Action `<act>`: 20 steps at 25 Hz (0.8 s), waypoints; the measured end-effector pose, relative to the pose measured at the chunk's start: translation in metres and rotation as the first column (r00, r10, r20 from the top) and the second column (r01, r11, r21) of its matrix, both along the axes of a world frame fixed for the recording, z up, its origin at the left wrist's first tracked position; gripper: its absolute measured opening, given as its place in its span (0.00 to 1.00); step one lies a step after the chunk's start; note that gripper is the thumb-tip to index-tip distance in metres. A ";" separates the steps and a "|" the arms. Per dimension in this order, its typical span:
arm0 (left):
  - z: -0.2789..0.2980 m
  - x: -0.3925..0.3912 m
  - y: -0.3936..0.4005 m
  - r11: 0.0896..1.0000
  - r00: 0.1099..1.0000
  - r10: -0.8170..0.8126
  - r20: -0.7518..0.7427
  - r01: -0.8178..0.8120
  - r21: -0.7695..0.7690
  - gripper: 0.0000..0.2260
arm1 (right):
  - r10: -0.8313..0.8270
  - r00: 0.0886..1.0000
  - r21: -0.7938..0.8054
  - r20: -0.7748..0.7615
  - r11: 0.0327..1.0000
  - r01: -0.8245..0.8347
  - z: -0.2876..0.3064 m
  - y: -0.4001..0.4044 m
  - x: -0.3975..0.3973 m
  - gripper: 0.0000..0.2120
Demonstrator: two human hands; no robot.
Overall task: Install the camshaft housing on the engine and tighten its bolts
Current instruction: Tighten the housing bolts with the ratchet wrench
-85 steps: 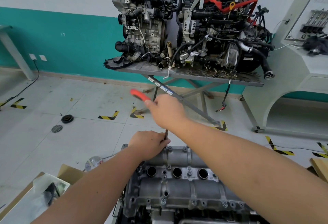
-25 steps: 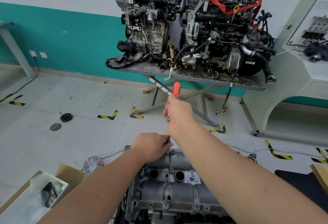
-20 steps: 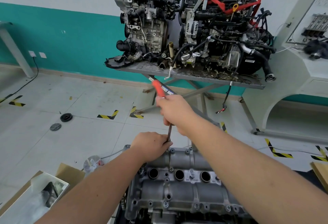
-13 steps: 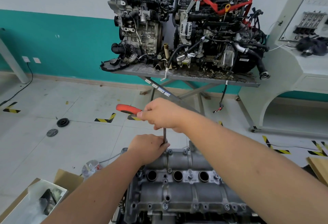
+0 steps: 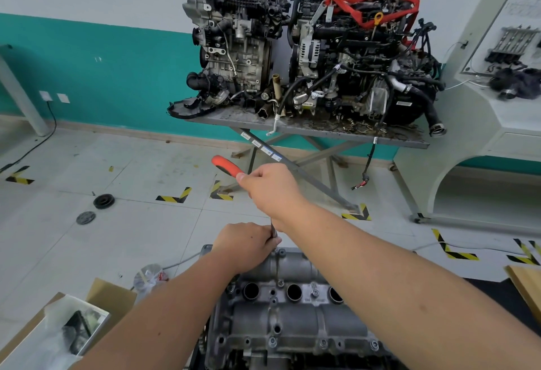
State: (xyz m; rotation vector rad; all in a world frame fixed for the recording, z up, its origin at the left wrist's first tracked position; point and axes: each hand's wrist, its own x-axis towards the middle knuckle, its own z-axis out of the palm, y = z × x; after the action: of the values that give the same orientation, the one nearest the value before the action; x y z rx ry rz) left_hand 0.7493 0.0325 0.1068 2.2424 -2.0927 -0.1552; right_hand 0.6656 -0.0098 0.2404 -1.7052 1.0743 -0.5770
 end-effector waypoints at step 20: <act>0.008 -0.004 0.002 1.000 0.999 -0.009 0.051 0.010 -0.009 0.19 | 0.113 0.782 -0.616 -0.613 0.551 -0.563 -0.004 -0.010 -0.017 0.20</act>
State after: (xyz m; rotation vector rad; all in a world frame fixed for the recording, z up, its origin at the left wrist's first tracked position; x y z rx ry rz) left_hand 0.7452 0.0347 0.1151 2.2549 -2.1251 -0.0889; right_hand 0.6489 -0.0199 0.2367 -2.9208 0.7923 -0.3239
